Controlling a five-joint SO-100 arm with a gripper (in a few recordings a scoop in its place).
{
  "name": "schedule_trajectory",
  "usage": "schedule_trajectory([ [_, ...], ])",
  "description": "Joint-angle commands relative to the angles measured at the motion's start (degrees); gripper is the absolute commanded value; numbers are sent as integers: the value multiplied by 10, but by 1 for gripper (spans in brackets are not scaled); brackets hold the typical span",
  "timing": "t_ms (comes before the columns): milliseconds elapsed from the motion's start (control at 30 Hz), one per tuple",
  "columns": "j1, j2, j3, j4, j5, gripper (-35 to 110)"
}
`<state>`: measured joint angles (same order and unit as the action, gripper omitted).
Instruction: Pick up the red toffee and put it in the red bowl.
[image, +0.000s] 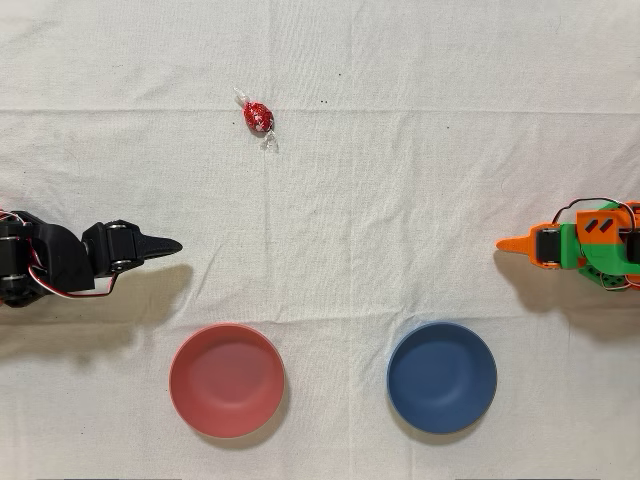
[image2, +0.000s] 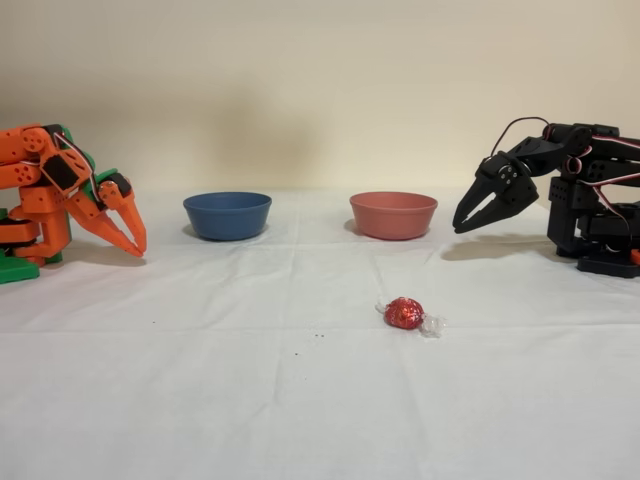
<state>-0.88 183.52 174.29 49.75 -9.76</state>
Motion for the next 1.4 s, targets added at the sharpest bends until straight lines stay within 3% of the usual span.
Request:
schedule_trajectory([
  [0,-5,9,12,12,-9,1],
  [600,9,9,-17,11,-47,0],
  [733,9,9,-65,35,-98,0],
  [933,12,-64,-194,65,-142,0],
  [1367,9,-403,-586,183,-112,0],
])
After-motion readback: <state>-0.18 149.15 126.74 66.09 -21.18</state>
